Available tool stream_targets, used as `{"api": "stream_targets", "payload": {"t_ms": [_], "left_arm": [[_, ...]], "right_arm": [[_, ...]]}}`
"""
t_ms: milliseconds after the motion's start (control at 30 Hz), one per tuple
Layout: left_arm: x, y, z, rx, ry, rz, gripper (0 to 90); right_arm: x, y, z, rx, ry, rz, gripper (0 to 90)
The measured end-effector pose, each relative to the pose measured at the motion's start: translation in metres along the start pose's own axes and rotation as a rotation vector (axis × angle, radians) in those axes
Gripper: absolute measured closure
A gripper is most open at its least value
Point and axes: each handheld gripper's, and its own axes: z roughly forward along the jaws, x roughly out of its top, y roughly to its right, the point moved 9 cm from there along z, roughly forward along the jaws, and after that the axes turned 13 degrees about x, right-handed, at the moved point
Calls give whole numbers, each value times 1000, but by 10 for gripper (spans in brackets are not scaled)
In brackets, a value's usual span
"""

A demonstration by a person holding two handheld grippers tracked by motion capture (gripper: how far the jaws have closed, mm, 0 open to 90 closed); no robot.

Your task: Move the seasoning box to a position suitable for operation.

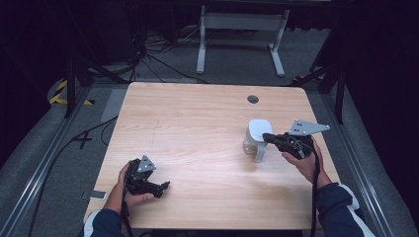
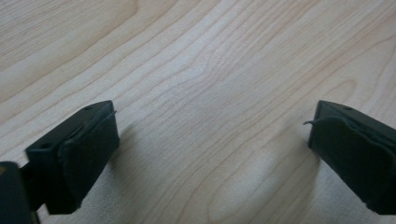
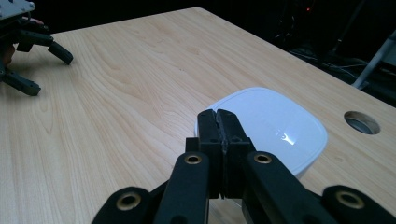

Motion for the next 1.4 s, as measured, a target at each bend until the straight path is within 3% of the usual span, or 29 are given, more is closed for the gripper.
{"api": "stream_targets", "payload": {"t_ms": [100, 200, 533, 733, 833, 867, 933, 967, 1000, 1033, 1067, 1100, 1167, 1200, 1267, 1400], "left_arm": [[2, 1, 0, -16, 10, 6, 75], [5, 2, 2, -26, 40, 10, 134], [13, 4, 7, -38, 51, 21, 172], [21, 5, 9, -53, 49, 11, 303], [44, 8, 11, -72, 91, 12, 363], [44, 8, 11, -72, 91, 12, 376], [64, 13, 10, -96, 136, -2, 406], [74, 15, 10, -104, 155, 5, 492], [92, 19, 11, -105, 182, 23, 512], [92, 19, 11, -105, 182, 23, 546], [102, 23, 12, -116, 189, 34, 546], [124, 31, 16, -127, 218, 40, 581], [147, 40, 20, -148, 254, 53, 602], [147, 40, 20, -148, 254, 53, 606], [175, 55, 30, -154, 267, 75, 610], [206, 72, 48, -170, 271, 91, 597]], "right_arm": [[-3, 0, 4, -6, -21, -4, 900], [-3, 3, 2, -17, -7, -2, 900], [-7, 8, 6, -13, -2, 14, 900], [-8, 8, 5, -17, -2, 13, 900], [-8, 7, 5, -18, -1, 13, 900], [-8, 7, 5, -18, -1, 13, 900], [-8, 7, 5, -18, 1, 12, 900], [-8, 7, 4, -19, -3, 8, 900], [-8, 6, 4, -19, -3, 8, 900], [-8, 6, 4, -18, -2, 9, 900], [-8, 6, 4, -18, -2, 9, 900], [-9, 6, 4, -20, -3, 7, 900], [-9, 6, 4, -23, -2, 0, 900], [-9, 6, 4, -23, -2, 0, 900], [-9, 6, 4, -19, -2, -2, 900], [-9, 5, 3, -11, -5, -9, 900]]}}
